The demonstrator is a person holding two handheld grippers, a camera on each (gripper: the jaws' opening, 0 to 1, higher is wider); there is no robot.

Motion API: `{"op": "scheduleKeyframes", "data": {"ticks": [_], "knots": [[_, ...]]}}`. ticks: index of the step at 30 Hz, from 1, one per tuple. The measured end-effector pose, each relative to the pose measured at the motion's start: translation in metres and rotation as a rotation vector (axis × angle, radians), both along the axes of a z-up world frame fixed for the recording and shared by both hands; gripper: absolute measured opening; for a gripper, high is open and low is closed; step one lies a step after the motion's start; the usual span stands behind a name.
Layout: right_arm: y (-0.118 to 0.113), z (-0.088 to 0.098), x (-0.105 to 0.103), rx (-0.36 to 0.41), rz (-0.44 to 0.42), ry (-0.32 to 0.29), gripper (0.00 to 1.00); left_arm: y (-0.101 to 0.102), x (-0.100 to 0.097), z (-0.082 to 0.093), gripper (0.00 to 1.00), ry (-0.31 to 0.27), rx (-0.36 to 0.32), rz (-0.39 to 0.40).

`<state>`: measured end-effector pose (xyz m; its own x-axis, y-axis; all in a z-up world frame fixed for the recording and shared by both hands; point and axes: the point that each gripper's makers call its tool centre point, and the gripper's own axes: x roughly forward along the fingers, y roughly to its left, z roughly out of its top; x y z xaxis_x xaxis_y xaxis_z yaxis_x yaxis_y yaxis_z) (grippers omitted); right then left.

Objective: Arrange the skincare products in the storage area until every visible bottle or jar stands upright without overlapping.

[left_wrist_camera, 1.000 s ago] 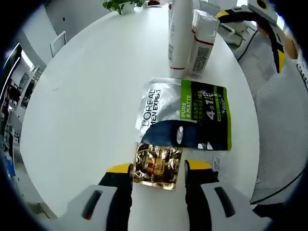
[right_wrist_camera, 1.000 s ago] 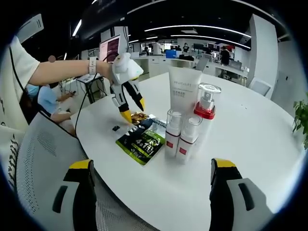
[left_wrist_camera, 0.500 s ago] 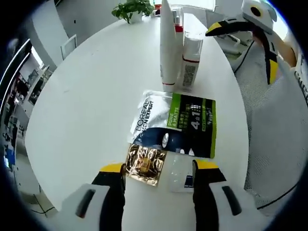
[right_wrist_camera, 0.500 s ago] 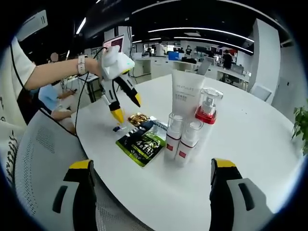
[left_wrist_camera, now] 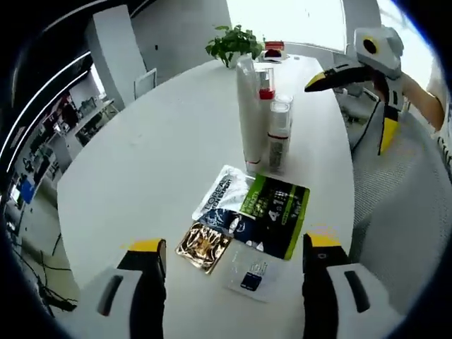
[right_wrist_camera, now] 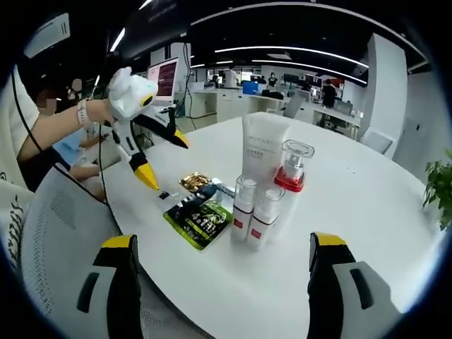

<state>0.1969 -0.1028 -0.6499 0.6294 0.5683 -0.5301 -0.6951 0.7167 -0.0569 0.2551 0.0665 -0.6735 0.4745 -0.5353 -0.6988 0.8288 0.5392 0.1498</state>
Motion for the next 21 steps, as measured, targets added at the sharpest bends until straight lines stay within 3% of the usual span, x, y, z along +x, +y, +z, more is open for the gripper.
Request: {"op": "scheduleKeyframes", "data": {"ticks": [4, 7, 15, 18, 21], "knots": [[-0.002, 0.004, 0.002, -0.001, -0.005, -0.01, 1.0, 0.004, -0.007, 0.009, 0.86, -0.026, -0.015, 0.035], [-0.003, 0.007, 0.003, 0.001, -0.007, -0.019, 1.0, 0.008, -0.007, 0.017, 0.94, -0.061, -0.067, 0.101], [-0.001, 0.011, 0.002, -0.009, 0.004, -0.021, 1.0, 0.017, -0.021, 0.027, 0.99, -0.084, -0.118, 0.156], [-0.001, 0.013, 0.001, -0.007, 0.004, -0.028, 1.0, 0.016, -0.027, 0.033, 0.99, -0.083, -0.181, 0.185], [0.0, 0.015, -0.001, -0.004, 0.005, -0.032, 1.0, 0.018, -0.033, 0.033, 0.99, -0.091, -0.182, 0.201]]}}
